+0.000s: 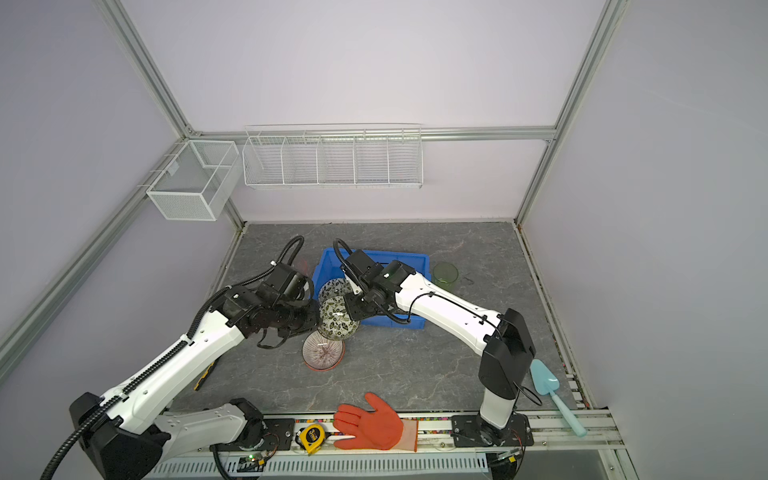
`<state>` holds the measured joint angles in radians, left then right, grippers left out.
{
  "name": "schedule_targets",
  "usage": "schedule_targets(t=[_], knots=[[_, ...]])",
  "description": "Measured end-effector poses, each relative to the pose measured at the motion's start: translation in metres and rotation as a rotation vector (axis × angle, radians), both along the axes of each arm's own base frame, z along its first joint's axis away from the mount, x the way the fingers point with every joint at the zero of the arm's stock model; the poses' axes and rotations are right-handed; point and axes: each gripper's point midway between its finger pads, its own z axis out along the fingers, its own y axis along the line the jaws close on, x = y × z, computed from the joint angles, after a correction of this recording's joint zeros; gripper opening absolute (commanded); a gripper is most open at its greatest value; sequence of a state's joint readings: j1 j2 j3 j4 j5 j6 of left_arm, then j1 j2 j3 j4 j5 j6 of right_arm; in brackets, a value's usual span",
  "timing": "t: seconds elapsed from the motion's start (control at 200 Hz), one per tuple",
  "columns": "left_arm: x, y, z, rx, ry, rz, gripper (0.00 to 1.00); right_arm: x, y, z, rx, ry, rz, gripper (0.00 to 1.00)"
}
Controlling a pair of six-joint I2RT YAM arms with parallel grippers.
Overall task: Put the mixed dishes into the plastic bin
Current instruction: 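Grasp the leaf-pattern bowl rim with the right gripper beside the left gripper, then carry the bowl into the bin with the right gripper while left withdraws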
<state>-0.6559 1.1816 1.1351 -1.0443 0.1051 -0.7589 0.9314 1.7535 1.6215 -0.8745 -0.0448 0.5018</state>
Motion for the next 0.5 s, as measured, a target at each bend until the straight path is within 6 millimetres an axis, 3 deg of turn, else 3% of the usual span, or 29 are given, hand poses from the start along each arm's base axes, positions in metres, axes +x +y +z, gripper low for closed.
schedule_targets(t=[0.055,0.2,0.4,0.5], knots=[[0.000,0.000,0.000,0.001,0.000,0.001,0.03,0.001,-0.001,0.000,-0.006,-0.005,0.000,0.07],[0.002,-0.003,0.003,-0.022,-0.011,0.008,0.22,0.002,-0.004,-0.008,-0.038,0.001,-0.006,0.07],[0.005,-0.006,0.008,-0.043,-0.031,0.010,0.60,0.002,-0.003,-0.008,-0.039,0.001,-0.006,0.07],[0.005,-0.004,0.011,-0.041,-0.043,0.011,0.73,0.003,-0.002,-0.004,-0.033,-0.004,-0.005,0.07]])
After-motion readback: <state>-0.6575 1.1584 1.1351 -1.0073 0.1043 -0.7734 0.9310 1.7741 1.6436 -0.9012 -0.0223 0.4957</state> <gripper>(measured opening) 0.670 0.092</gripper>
